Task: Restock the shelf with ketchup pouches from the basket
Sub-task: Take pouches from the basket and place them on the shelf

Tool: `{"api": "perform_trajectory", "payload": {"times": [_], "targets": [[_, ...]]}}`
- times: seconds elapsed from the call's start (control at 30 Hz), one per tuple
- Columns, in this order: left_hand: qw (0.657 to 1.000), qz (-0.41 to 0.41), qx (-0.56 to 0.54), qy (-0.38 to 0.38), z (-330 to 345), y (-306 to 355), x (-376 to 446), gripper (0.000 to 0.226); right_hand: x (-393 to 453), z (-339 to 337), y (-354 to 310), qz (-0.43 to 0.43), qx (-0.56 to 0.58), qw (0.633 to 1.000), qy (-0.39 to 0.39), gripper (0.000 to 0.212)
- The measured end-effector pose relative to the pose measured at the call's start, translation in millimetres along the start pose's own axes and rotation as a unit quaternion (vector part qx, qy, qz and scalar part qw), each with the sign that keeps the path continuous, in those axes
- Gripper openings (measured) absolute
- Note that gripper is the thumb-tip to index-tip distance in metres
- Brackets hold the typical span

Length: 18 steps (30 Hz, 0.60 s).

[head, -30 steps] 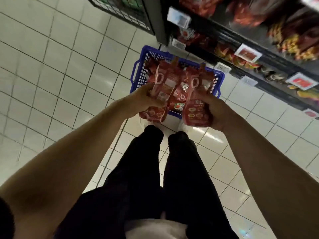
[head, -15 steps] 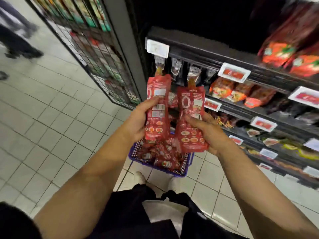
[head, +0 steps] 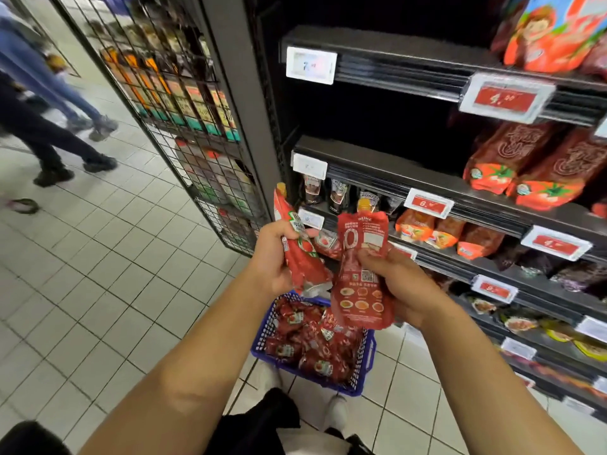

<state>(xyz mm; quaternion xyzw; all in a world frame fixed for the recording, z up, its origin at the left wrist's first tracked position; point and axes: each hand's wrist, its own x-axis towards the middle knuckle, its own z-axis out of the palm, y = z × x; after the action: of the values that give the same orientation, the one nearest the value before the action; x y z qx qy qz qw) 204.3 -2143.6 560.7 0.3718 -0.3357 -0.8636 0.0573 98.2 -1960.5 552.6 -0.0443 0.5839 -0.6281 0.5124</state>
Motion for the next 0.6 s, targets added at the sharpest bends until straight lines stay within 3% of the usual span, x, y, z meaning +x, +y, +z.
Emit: {"api": "perform_trajectory", "payload": {"times": [0.17,0.27,0.33,0.4,0.47,0.6], "targets": [[0.999,-0.022,-0.036,0.009,-33,12,9,0.037,16,13,-8,0.016,0.044,0.999,0.003,0.026],[0.998,-0.044,0.033,0.015,-48,33,6,0.032,31,39,-15,0.013,0.020,1.000,0.008,0.062],[0.997,-0.028,0.063,0.031,-58,51,4,0.049,43,62,-23,0.002,0.003,1.000,0.018,0.081],[0.995,0.014,0.095,0.028,-66,72,4,0.053,54,84,-35,-0.012,0.005,1.000,0.027,0.079],[0.991,0.062,0.120,0.012,-73,97,5,0.041,65,107,-51,-0.026,0.024,0.999,0.024,0.068],[0.975,0.120,0.187,-0.010,-72,148,7,0.040,78,139,-92,-0.048,0.156,0.984,-0.074,0.065]]}}
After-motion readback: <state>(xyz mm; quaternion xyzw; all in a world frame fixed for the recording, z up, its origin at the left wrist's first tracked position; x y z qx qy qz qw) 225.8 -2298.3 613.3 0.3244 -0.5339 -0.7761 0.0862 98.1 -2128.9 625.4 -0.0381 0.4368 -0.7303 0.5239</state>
